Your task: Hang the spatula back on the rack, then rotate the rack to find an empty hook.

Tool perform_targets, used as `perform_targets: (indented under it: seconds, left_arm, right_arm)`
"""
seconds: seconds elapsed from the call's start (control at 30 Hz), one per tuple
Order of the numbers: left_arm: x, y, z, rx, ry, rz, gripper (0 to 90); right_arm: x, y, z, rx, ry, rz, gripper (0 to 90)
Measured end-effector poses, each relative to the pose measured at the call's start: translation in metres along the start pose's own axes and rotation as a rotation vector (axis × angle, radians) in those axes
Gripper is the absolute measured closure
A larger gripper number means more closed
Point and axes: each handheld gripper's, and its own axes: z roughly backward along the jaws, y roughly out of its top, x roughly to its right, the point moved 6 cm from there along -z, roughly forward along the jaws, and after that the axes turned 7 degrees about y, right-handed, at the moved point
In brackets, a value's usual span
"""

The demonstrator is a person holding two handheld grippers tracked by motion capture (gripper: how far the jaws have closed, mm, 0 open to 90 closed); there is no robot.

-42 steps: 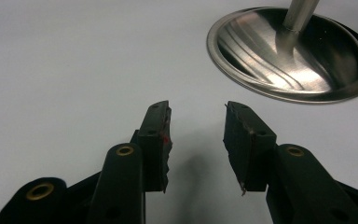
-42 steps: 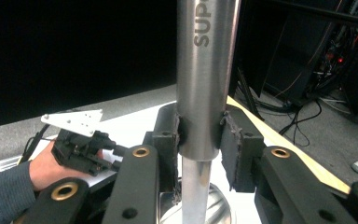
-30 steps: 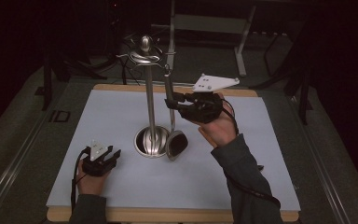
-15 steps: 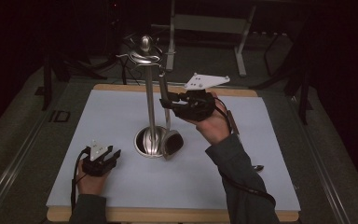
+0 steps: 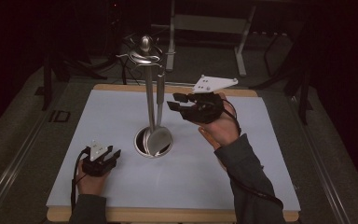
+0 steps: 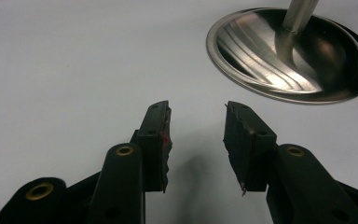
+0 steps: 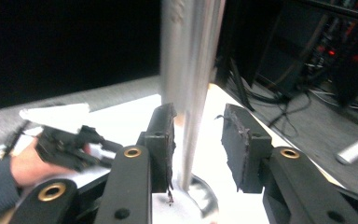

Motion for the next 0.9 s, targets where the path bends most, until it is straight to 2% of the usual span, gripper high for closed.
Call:
perform_targets:
  seconds: [0.1, 0.13, 0.2, 0.43, 0.67, 0.7, 0.8, 0.83, 0.87, 0.9]
  left_arm:
    - [0.0, 0.0, 0.0, 0.0, 0.0, 0.0, 61.0]
    - [0.0, 0.0, 0.0, -0.001, 0.001, 0.0, 61.0]
    - [0.0, 0.0, 0.0, 0.0, 0.001, 0.001, 61.0]
    - [0.0, 0.0, 0.0, 0.0, 0.001, -0.001, 61.2]
    - [0.0, 0.0, 0.001, 0.012, -0.001, 0.004, 64.2]
    - [0.0, 0.001, 0.002, 0.02, 0.001, 0.004, 64.2]
    - [0.0, 0.004, 0.007, 0.053, -0.007, 0.015, 71.8]
    - [0.001, 0.007, 0.009, 0.071, -0.021, 0.029, 74.2]
    - [0.001, 0.007, 0.009, 0.071, -0.021, 0.029, 76.9]
    - [0.003, 0.014, 0.017, 0.113, -0.032, 0.044, 76.9]
  right_arm:
    - [0.003, -0.004, 0.003, -0.029, -0.018, 0.012, 64.6]
    - [0.007, -0.011, 0.006, -0.071, -0.045, 0.021, 64.6]
    - [0.009, -0.016, 0.007, -0.103, -0.061, 0.026, 64.5]
    - [0.017, -0.032, 0.007, -0.193, -0.103, 0.023, 64.5]
    - [0.019, -0.04, 0.008, -0.223, -0.109, 0.021, 63.8]
    - [0.02, -0.042, 0.008, -0.226, -0.108, 0.02, 63.7]
    - [0.023, -0.055, 0.01, -0.246, -0.115, 0.008, 62.6]
    - [0.024, -0.058, 0.01, -0.248, -0.118, 0.004, 62.5]
    - [0.024, -0.058, 0.01, -0.248, -0.118, 0.004, 62.5]
    - [0.025, -0.062, 0.011, -0.249, -0.119, -0.004, 62.3]
